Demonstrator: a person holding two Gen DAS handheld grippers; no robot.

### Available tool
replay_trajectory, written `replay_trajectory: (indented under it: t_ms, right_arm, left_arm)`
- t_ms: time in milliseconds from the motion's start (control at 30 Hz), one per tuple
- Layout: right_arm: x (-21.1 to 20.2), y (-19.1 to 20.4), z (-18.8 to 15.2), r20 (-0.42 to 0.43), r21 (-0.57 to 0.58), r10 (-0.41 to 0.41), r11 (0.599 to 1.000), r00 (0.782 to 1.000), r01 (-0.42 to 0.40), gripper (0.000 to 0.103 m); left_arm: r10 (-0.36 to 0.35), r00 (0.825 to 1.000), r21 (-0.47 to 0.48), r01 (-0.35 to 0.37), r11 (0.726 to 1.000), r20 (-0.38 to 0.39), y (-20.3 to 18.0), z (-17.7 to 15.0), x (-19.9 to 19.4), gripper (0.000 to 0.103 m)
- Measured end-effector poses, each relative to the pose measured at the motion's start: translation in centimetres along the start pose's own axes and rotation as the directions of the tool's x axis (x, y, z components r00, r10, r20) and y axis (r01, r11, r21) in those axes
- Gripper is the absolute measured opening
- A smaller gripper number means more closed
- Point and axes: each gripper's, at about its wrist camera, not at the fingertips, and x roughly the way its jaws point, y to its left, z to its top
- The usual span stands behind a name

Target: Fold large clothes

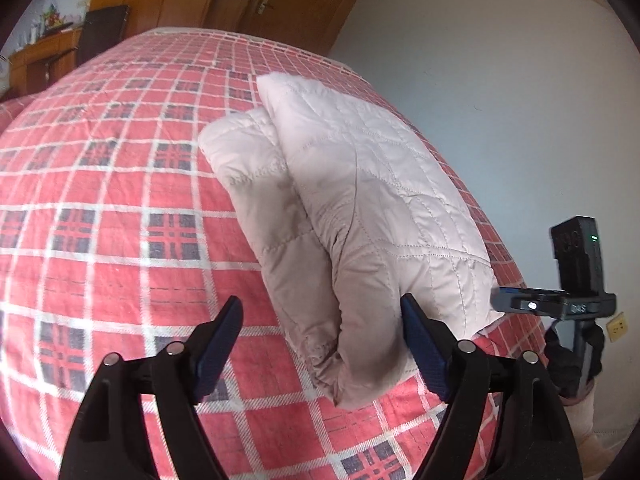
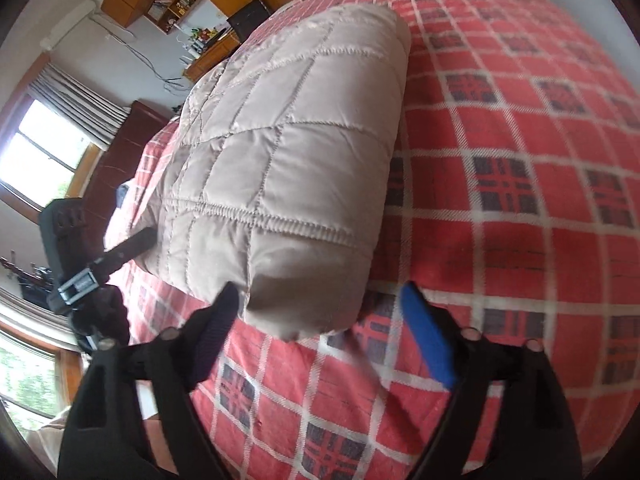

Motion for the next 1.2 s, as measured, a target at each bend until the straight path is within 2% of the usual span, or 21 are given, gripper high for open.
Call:
replay_trajectory:
  t_ms: [100, 233, 500, 600, 800, 967, 1200]
  right_arm:
    - [-0.8, 1.4, -0.6, 0.041, -0.034, -0.086, 0.996, 0.995, 0.087, 0.092]
    - [-1.7, 2.7, -2.0, 0.099, -0.066, -0.211, 0.974, 0.972, 0.218, 0.093]
    - [-2.6, 4.2, -3.9, 0.171, -0.073, -0.308, 0.943, 0.936, 0.324, 0.095]
    - [-2.7, 4.9, -4.3, 0.196, -0.082, -0.312, 0.94, 0.93, 0.332, 0.096]
    - [-3.1, 6.2, -4.8, 0.217, -0.093, -0.343, 0.925, 0.914, 0.369, 0.099]
    - [-3.3, 6.8, -5.0, 0.228, -0.09, -0.333, 0.928, 0.915, 0.361, 0.099]
    - [-3.3, 7.0, -5.3, 0.237, -0.067, -0.382, 0.911, 0.894, 0.407, 0.1]
  left_arm:
    - [0.062, 0.998, -0.004, -0.061, 0.998, 0.012, -1.0, -0.3, -0.9, 0.086]
    - [0.127, 0.991, 0.01, -0.128, 0.992, 0.039, -2.5, -1.1, -2.0, 0.088]
    - [0.223, 0.973, 0.032, -0.226, 0.974, 0.064, -4.7, -2.6, -3.4, 0.092]
    - [0.261, 0.963, 0.045, -0.264, 0.963, 0.074, -5.4, -3.1, -3.7, 0.093]
    - [0.28, 0.956, 0.039, -0.284, 0.958, 0.083, -6.1, -3.8, -4.5, 0.093]
    - [0.324, 0.941, 0.035, -0.329, 0.944, 0.096, -6.4, -4.1, -5.0, 0.093]
    - [0.373, 0.921, 0.034, -0.379, 0.925, 0.114, -7.2, -4.7, -6.0, 0.093]
